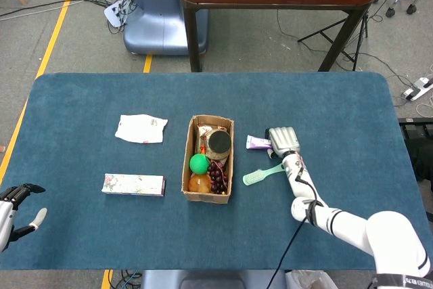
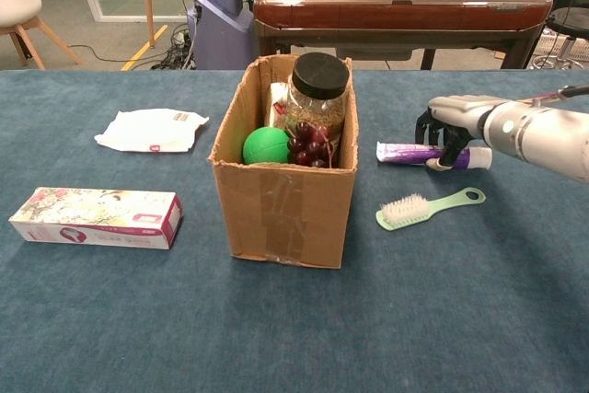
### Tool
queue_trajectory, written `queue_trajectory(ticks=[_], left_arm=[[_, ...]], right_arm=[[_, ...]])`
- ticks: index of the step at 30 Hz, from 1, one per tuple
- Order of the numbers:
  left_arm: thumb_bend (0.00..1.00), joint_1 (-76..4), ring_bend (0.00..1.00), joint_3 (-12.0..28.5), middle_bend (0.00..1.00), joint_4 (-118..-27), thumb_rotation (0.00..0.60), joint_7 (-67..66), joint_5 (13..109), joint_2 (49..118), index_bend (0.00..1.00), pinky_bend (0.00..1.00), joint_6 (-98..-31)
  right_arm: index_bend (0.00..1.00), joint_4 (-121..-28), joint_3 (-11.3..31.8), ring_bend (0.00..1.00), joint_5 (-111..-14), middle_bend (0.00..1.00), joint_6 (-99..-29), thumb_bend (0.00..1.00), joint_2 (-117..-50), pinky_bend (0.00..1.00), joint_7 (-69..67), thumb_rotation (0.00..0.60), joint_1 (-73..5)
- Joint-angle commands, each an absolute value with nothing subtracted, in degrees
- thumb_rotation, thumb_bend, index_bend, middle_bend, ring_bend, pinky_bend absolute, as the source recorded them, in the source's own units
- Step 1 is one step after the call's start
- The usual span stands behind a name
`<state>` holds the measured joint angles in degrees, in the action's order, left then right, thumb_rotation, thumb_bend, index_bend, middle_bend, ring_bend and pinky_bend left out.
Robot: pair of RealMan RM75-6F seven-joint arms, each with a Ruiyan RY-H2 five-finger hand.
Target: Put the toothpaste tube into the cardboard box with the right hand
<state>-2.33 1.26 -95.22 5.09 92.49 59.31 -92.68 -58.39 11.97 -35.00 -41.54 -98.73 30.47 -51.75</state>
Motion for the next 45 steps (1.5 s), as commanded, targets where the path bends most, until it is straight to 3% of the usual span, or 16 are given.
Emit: queue_trajectory(ticks=[1,12,30,38,45], left_arm=[[0.28,-2.3,0.40,1.3,0.41,-95.2,0.600,5.1,92.4,59.3,0.38,0.57,-92.6],[0.28,-2.4,0.40,1.3,0.41,-95.1,0.600,4.9,92.2,59.4,0.38,0.57,-92.1],[0.28,-2.6,0.40,1.2,0.41,-94.9,0.600,3.3,92.3,60.2,0.38,0.57,-91.5],[0.28,-2.7,0.40,1.1,0.41,-94.8,0.600,2.8,92.3,60.4,0.38,0.57,-91.2],[0.28,-2.7,0.40,1.1,0.41,-94.7,0.600,2.7,92.1,60.4,0.38,0.57,-91.1]], right_arm=[[0.47,-58.5,11.9,0.44,-35.1,0.50,-42.0,0.48,-98.8,0.42,30.5,0.600,-51.7],[0.51,-66.3,12.6,0.49,-38.5,0.53,-47.9,0.51,-94.0,0.45,29.6,0.600,-49.7],[0.51,-94.9,17.7,0.49,-42.7,0.53,-64.2,0.52,-76.6,0.45,36.1,0.600,-48.0],[0.51,-103.9,16.6,0.49,-45.7,0.53,-67.6,0.52,-73.0,0.45,41.3,0.600,-48.7],[0.51,-108.9,14.8,0.49,-46.9,0.53,-66.5,0.52,-71.1,0.45,45.9,0.600,-50.4]])
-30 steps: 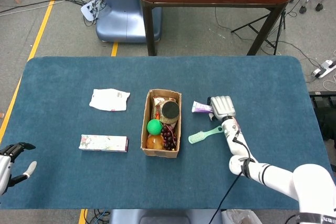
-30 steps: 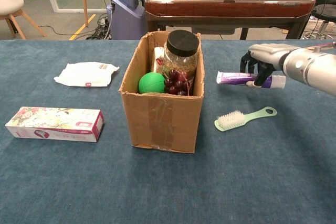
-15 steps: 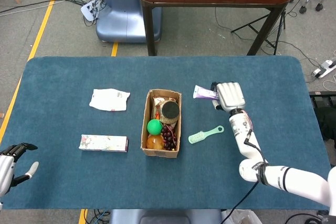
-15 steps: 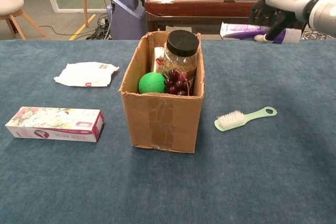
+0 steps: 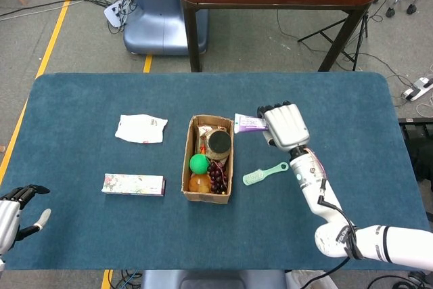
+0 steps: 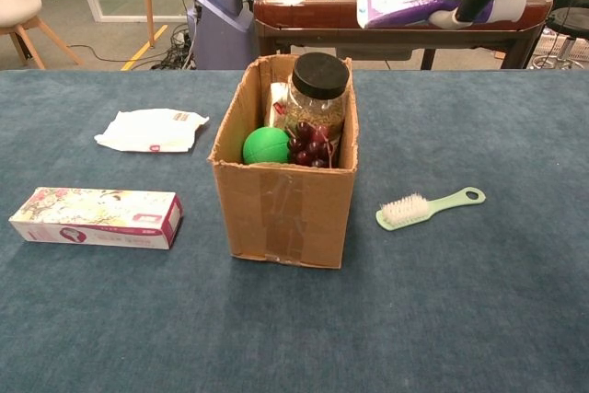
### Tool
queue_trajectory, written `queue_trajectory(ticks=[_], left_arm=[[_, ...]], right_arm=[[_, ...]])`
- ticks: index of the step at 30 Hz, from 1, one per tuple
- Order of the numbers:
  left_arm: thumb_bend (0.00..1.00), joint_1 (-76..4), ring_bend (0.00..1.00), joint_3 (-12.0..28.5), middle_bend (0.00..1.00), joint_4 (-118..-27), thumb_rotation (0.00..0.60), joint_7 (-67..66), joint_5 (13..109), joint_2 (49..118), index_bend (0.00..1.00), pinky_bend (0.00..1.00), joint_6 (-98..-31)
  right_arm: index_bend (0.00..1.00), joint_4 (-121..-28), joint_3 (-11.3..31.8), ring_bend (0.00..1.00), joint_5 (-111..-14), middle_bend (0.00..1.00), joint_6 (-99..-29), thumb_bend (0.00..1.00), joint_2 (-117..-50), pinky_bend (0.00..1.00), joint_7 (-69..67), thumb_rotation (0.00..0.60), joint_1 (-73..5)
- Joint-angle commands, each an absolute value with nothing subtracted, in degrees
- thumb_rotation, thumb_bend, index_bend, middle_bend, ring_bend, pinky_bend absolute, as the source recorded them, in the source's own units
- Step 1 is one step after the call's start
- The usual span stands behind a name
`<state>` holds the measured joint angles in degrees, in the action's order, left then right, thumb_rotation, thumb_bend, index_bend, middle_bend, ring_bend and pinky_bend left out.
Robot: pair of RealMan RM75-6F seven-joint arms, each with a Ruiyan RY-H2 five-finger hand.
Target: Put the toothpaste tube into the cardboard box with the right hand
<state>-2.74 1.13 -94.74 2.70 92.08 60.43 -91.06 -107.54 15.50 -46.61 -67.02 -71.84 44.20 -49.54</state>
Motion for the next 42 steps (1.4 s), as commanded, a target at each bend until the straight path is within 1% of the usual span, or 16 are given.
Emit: queue_trajectory(ticks=[1,8,15,26,34,37,39,42], left_arm=[[0.28,-2.7,0.40,1.2,0.41,-94.7,0.600,2.8,92.1,60.4,0.38,0.57,-91.1],[0.28,-2.6,0.40,1.2,0.41,-94.7,0.600,3.1,92.0,60.3,0.38,0.57,-91.3],[0.28,-2.4,0.40,1.1,0.41,-94.7,0.600,3.3,92.2,60.2,0.38,0.57,-91.6],[0.28,-2.4,0.40,1.3,0.41,-95.1,0.600,3.7,92.0,59.9,0.38,0.57,-91.9],[0.28,-2.3,0.40,1.4,0.41,-95.3,0.600,4.1,92.1,59.6,0.38,0.57,-92.1],[0.28,-2.4,0.41,1.4,0.41,-95.4,0.600,4.2,92.2,59.5,0.38,0.57,-92.1],[0.28,-2.3,0.41,1.4,0.41,-95.5,0.600,4.2,92.2,59.4,0.38,0.57,-92.1],[0.28,-2.3,0.41,1.5,0.41,-95.6,0.600,4.2,92.3,59.3,0.38,0.57,-92.3]], right_arm=[[0.51,-109.5,14.5,0.49,-46.9,0.53,-66.4,0.52,-70.9,0.45,46.9,0.600,-50.9],[0.51,-112.9,12.9,0.49,-46.9,0.54,-65.5,0.52,-70.6,0.45,52.4,0.600,-53.8],[0.52,-115.1,11.8,0.50,-45.9,0.54,-63.9,0.52,-71.6,0.46,53.5,0.600,-55.8],[0.52,-111.6,9.6,0.50,-42.2,0.54,-62.3,0.52,-76.2,0.46,56.3,0.600,-59.8],[0.52,-109.7,9.6,0.50,-42.8,0.54,-62.7,0.50,-79.3,0.46,56.3,0.600,-61.8],[0.52,-109.3,9.7,0.50,-44.1,0.54,-62.8,0.47,-80.3,0.46,55.1,0.600,-62.0],[0.52,-108.7,9.6,0.50,-45.7,0.53,-62.9,0.43,-81.0,0.46,54.2,0.600,-62.1],[0.52,-107.6,9.2,0.47,-48.7,0.48,-62.6,0.29,-81.8,0.46,52.3,0.600,-61.9]])
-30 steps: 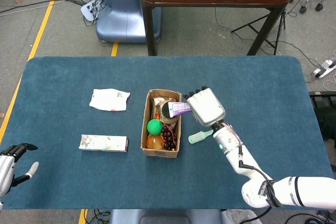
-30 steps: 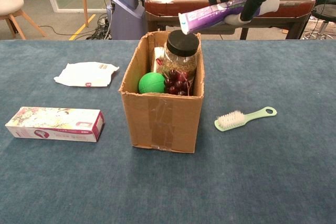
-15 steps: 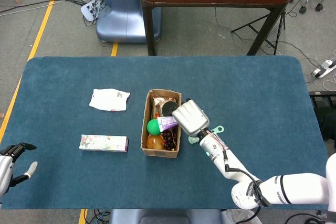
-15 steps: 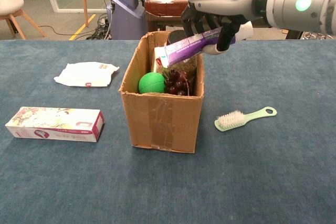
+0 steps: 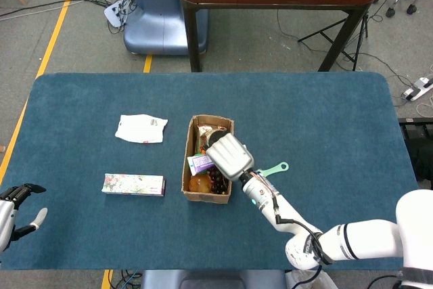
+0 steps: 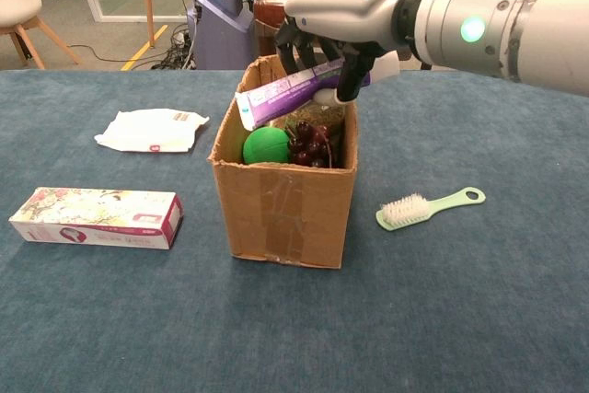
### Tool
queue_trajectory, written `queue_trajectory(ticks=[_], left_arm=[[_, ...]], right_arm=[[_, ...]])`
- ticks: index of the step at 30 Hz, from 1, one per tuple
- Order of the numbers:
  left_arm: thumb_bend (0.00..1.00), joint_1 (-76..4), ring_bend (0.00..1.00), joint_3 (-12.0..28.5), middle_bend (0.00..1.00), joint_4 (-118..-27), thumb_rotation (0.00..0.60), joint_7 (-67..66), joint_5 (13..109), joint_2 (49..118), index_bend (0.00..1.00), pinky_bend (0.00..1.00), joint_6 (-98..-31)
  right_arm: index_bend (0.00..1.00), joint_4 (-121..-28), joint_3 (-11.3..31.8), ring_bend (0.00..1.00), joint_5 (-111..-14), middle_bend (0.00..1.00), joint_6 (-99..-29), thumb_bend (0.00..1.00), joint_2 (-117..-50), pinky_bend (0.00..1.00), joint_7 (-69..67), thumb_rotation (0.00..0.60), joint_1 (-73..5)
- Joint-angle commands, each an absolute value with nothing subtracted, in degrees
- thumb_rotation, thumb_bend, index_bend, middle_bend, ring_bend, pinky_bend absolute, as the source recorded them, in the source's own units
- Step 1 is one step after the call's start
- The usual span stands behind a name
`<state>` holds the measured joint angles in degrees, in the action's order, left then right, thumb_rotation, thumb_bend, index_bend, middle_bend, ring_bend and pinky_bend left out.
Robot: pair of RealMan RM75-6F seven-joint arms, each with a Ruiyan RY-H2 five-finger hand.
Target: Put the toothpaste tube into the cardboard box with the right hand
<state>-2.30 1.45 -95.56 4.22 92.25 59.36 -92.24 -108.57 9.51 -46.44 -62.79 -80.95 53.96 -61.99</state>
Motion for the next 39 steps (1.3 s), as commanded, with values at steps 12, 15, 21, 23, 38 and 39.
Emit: queue_trajectory(ticks=[12,15,21,23,38,39], left_arm=[[0.28,-2.1,0.41,1.3,0.40,-95.6,0.600,4.4,92.3,59.2,0.38,0.57,-92.3],[0.28,-2.1,0.41,1.3,0.40,-95.7,0.600,4.4,92.3,59.1,0.38,0.57,-92.4],[0.28,-2.0,0.41,1.3,0.41,-95.5,0.600,4.4,92.3,59.1,0.38,0.57,-92.4],[0.28,-2.0,0.41,1.2,0.41,-95.4,0.600,4.3,92.3,59.1,0.38,0.57,-92.3],[0.28,-2.3,0.41,1.3,0.41,-95.2,0.600,2.0,91.7,60.2,0.38,0.57,-91.3],[0.28,-2.4,0.41,1.3,0.41,-95.2,0.600,1.8,91.6,60.3,0.38,0.57,-91.2]], right_arm=[[0.36,-105.3,8.5,0.31,-55.2,0.29,-62.0,0.00,-83.0,0.40,47.4,0.600,-60.8],[0.34,-105.5,8.6,0.29,-56.6,0.26,-62.9,0.00,-82.4,0.39,46.4,0.600,-60.0],[0.34,-108.2,8.1,0.29,-59.4,0.26,-66.3,0.00,-78.5,0.39,45.0,0.600,-56.9],[0.34,-109.5,7.4,0.29,-60.6,0.26,-67.6,0.00,-76.7,0.39,44.6,0.600,-55.4],[0.34,-113.7,-1.3,0.29,-72.7,0.29,-79.1,0.01,-63.0,0.35,33.0,0.600,-37.6],[0.34,-113.3,-1.8,0.29,-73.1,0.28,-79.7,0.01,-62.7,0.34,32.8,0.600,-36.6]])
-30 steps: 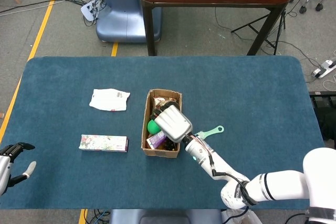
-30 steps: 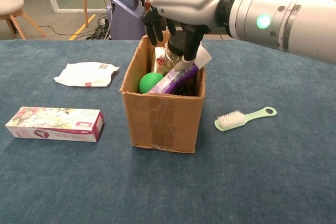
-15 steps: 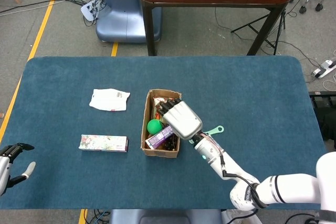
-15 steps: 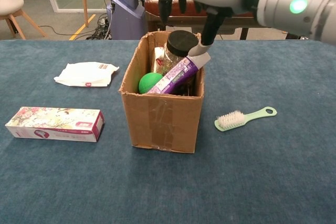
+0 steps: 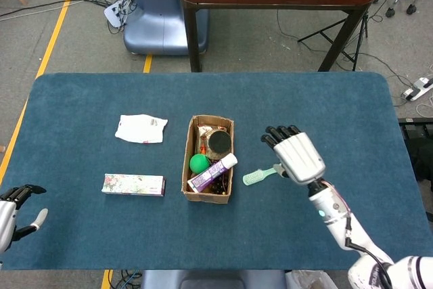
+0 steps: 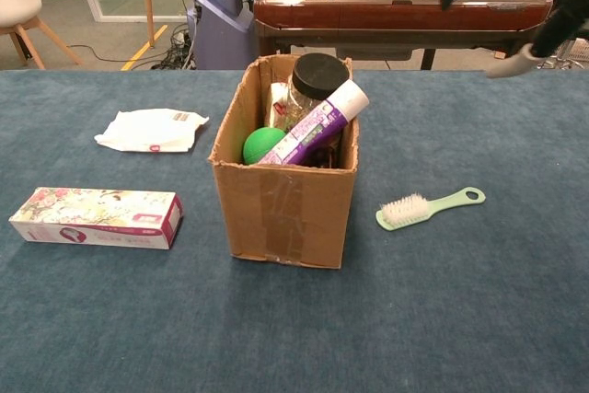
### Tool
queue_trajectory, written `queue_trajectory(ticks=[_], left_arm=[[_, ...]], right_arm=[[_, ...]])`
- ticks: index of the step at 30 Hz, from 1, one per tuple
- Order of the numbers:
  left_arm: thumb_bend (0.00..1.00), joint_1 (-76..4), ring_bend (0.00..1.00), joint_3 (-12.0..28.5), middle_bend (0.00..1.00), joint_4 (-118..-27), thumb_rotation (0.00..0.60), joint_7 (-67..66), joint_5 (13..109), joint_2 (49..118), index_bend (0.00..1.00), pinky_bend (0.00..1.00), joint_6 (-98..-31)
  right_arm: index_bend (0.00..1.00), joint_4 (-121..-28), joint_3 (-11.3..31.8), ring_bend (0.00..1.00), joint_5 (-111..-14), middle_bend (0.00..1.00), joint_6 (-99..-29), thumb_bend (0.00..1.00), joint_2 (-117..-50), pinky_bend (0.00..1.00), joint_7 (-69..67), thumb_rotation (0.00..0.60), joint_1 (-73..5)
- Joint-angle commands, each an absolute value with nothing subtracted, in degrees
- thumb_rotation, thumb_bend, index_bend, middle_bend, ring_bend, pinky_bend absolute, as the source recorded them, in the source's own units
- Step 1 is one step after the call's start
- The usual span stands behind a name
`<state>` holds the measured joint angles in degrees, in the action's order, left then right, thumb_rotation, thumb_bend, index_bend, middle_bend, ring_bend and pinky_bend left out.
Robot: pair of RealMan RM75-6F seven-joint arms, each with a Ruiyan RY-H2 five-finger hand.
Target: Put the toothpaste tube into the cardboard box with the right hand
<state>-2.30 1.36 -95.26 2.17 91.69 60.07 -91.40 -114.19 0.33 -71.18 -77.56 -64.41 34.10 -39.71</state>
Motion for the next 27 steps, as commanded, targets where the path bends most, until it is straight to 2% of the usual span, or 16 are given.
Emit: queue_trajectory(ticks=[1,10,19,27], left_arm=[[0.28,-2.4,0.40,1.4,0.41,-95.1,0.600,1.6,91.7,60.5,0.38,0.57,-91.3],[0.28,-2.7,0.39,1.0,0.41,-94.5,0.600,0.4,92.3,61.9,0.38,0.57,-90.7],[0.28,-2.9,0.38,0.4,0.40,-94.2,0.600,-0.7,93.4,63.1,0.37,0.57,-90.5],[0.28,-3.0,0.38,-0.1,0.40,-94.0,0.600,-1.9,93.8,63.8,0.37,0.57,-90.0]], right_arm=[[0.34,-113.0,-2.6,0.29,-73.5,0.28,-80.3,0.01,-62.4,0.33,32.3,0.600,-35.2],[0.34,-108.5,-6.9,0.27,-78.5,0.28,-87.3,0.01,-63.0,0.27,27.4,0.600,-24.2],[0.36,-99.0,-7.2,0.27,-84.9,0.28,-95.0,0.03,-66.9,0.27,15.4,0.600,-15.2],[0.37,-91.4,-5.7,0.27,-84.1,0.29,-93.3,0.05,-68.7,0.27,7.3,0.600,-12.1]])
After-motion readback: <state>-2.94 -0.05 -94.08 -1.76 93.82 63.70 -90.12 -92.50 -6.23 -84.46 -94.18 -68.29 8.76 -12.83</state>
